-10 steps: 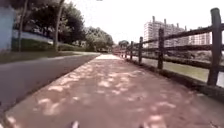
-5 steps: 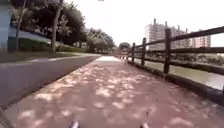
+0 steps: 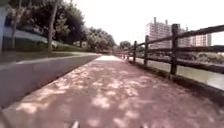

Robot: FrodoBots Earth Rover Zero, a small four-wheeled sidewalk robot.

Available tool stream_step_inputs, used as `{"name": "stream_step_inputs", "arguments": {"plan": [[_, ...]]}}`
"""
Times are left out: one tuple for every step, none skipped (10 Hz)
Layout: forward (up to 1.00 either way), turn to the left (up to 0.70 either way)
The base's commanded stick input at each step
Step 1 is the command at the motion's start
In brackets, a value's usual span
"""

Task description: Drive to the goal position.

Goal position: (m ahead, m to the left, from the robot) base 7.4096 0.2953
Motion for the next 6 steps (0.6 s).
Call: {"name": "stream_step_inputs", "arguments": {"plan": [[0.70,0.00],[0.70,0.00],[0.70,0.00],[0.70,0.00],[0.70,0.00],[0.70,0.00]]}}
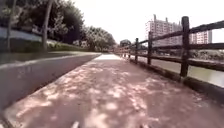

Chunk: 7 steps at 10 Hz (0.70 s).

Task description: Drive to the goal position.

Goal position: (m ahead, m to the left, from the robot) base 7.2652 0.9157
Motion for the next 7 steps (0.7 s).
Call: {"name": "stream_step_inputs", "arguments": {"plan": [[0.70,0.00],[0.70,0.00],[0.70,-0.01],[0.70,-0.01],[0.70,0.00],[0.70,-0.01],[0.70,-0.02]]}}
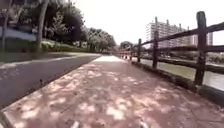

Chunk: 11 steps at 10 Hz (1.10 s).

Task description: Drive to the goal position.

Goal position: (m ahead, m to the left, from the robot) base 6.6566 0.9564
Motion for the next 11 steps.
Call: {"name": "stream_step_inputs", "arguments": {"plan": [[0.70,0.00],[0.70,0.00],[0.70,-0.07],[0.70,-0.31],[0.70,-0.24],[0.70,0.00],[0.70,0.00],[0.70,-0.02],[0.70,-0.11],[0.70,-0.23],[0.70,-0.06]]}}
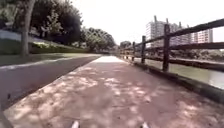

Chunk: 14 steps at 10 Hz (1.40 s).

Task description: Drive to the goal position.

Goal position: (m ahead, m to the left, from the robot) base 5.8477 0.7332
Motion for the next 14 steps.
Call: {"name": "stream_step_inputs", "arguments": {"plan": [[0.70,0.00],[0.70,0.00],[0.70,0.00],[0.70,0.00],[0.70,0.00],[0.70,0.00],[0.70,0.00],[0.70,0.00],[0.70,0.00],[0.70,0.00],[0.70,0.00],[0.70,0.00],[0.70,0.00],[0.70,0.00]]}}
